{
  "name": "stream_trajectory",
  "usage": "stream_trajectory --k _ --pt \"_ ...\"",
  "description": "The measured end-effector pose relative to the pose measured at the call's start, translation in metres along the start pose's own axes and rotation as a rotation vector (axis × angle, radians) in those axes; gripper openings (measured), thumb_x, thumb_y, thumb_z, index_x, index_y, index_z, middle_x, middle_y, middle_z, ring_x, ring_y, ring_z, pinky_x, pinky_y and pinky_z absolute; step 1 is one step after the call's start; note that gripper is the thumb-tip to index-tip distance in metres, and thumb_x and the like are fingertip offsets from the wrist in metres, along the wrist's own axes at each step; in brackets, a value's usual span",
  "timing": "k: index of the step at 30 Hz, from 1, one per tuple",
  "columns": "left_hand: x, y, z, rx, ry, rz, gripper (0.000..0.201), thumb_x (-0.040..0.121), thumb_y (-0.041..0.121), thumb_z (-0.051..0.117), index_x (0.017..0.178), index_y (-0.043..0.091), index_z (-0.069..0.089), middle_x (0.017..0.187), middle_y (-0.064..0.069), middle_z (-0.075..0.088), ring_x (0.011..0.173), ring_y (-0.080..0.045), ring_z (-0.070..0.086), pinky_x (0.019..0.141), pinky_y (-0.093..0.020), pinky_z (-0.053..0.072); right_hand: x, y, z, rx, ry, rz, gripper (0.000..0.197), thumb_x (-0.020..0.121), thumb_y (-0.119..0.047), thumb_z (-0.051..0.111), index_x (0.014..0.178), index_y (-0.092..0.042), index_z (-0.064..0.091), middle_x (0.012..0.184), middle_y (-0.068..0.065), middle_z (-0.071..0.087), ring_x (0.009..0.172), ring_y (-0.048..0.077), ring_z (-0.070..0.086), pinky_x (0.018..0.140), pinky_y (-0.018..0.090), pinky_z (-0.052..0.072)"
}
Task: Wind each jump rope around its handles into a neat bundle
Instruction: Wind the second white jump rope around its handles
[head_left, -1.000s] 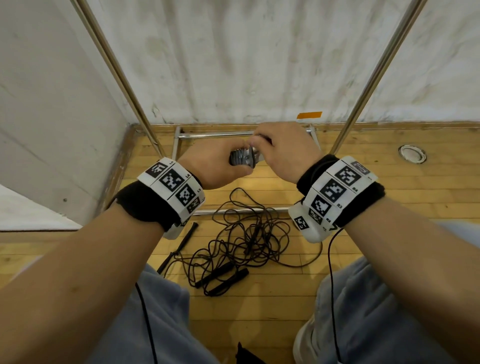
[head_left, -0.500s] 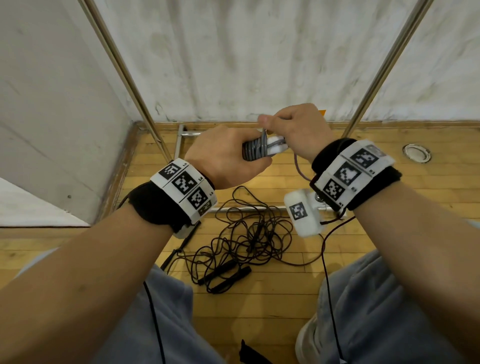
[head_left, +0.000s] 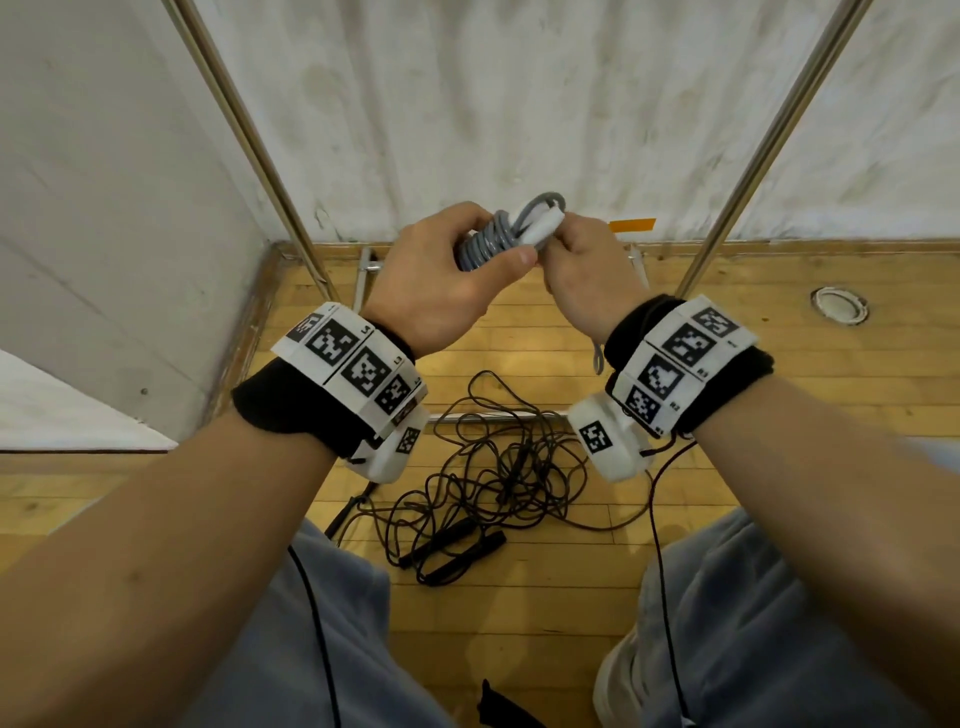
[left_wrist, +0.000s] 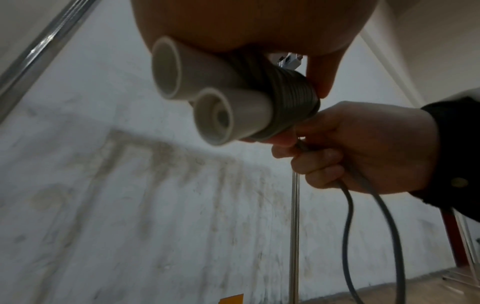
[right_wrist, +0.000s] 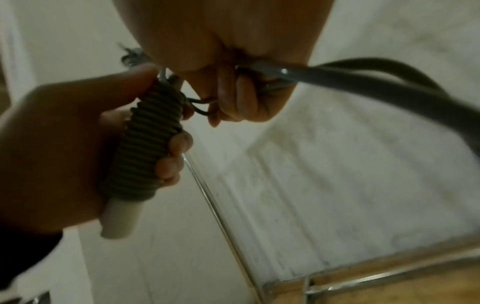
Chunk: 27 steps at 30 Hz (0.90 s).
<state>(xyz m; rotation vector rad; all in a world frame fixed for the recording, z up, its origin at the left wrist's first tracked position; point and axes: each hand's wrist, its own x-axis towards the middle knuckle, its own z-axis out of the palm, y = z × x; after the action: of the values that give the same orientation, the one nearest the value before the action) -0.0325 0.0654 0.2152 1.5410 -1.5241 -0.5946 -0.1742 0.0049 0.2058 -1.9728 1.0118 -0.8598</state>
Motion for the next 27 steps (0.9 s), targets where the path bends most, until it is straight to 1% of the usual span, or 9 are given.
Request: stream_trajectory --k 2,4,8,11,14,18,21,25,27 --pt "0.003 -0.001 -0.004 0.008 0.041 -0.008 0.032 0.078 0.048 0.064 0.083 0.017 0.057 0.070 -0.011 0.064 0.058 -0.025 0.065 0.058 -0.049 0.053 -0.002 -0.001 0.002 -0.125 -0.073 -0.033 0.018 0.096 -0.015 0.045 0.091 -0.011 0.062 0.084 0.002 0.060 0.076 0.015 0.052 0.067 0.027 0.039" --pt "0.006 -0.004 -0.007 0.048 0.055 -0.015 0.034 0.077 0.051 0.063 0.085 0.018 0.058 0.073 -0.008 0.065 0.064 -0.027 0.065 0.061 -0.049 0.054 -0.003 -0.001 0.002 -0.212 -0.158 -0.017 0.017 0.097 -0.017 0.044 0.091 -0.016 0.059 0.079 -0.004 0.058 0.073 0.014 0.052 0.063 0.023 0.038" --pt "0.007 -0.010 -0.005 0.168 0.044 -0.017 0.041 0.077 0.056 0.059 0.097 0.019 0.060 0.076 0.000 0.063 0.071 -0.026 0.064 0.066 -0.046 0.054 0.000 -0.003 0.000 -0.272 -0.249 0.051 0.025 0.101 -0.018 0.035 0.085 -0.015 0.055 0.070 -0.004 0.054 0.062 0.012 0.048 0.059 0.026 0.037" --pt "0.012 -0.017 -0.007 0.296 0.120 0.010 0.037 0.079 0.056 0.057 0.098 0.025 0.058 0.070 0.010 0.058 0.068 -0.016 0.060 0.058 -0.033 0.047 -0.001 -0.005 0.006 -0.172 -0.218 0.064 0.020 0.100 -0.019 0.037 0.091 -0.013 0.054 0.068 -0.008 0.046 0.058 0.006 0.041 0.052 0.019 0.031" --pt "0.015 -0.025 -0.009 0.408 0.147 0.037 0.040 0.079 0.060 0.054 0.100 0.026 0.056 0.069 0.011 0.055 0.067 -0.017 0.057 0.053 -0.029 0.040 -0.004 -0.004 0.013 -0.235 -0.191 0.018 0.011 0.098 -0.021 0.044 0.091 -0.015 0.050 0.071 -0.008 0.046 0.059 0.004 0.041 0.052 0.018 0.030" --pt "0.016 -0.036 -0.007 0.526 0.100 0.029 0.041 0.082 0.061 0.053 0.102 0.025 0.054 0.071 0.010 0.052 0.067 -0.021 0.054 0.049 -0.025 0.031 -0.003 -0.001 0.013 -0.388 -0.218 0.002 0.023 0.098 -0.021 0.042 0.075 -0.016 0.046 0.066 -0.007 0.042 0.058 0.006 0.038 0.058 0.026 0.026" --pt "0.021 -0.045 -0.012 0.622 0.050 -0.044 0.042 0.086 0.059 0.054 0.109 0.024 0.052 0.079 0.006 0.056 0.072 -0.022 0.056 0.052 -0.028 0.035 -0.009 -0.001 0.013 -0.524 -0.262 -0.029 0.036 0.100 -0.028 0.038 0.064 -0.025 0.035 0.063 -0.007 0.041 0.056 0.006 0.037 0.052 0.026 0.024" --pt "0.019 -0.048 -0.014 0.679 -0.109 -0.081 0.046 0.088 0.054 0.054 0.125 0.028 0.046 0.096 0.000 0.062 0.083 -0.024 0.060 0.068 -0.036 0.050 -0.016 0.000 0.010 -0.626 -0.271 -0.054 0.028 0.101 -0.031 0.034 0.075 -0.022 0.041 0.063 -0.009 0.040 0.058 0.010 0.038 0.055 0.029 0.025" --pt "0.017 -0.046 -0.012 0.702 -0.158 -0.058 0.045 0.090 0.051 0.055 0.127 0.028 0.045 0.103 -0.001 0.063 0.087 -0.026 0.060 0.071 -0.037 0.049 -0.016 0.001 0.007 -0.612 -0.287 -0.060 0.021 0.101 -0.028 0.035 0.085 -0.019 0.045 0.065 -0.009 0.040 0.065 0.016 0.041 0.061 0.029 0.027"
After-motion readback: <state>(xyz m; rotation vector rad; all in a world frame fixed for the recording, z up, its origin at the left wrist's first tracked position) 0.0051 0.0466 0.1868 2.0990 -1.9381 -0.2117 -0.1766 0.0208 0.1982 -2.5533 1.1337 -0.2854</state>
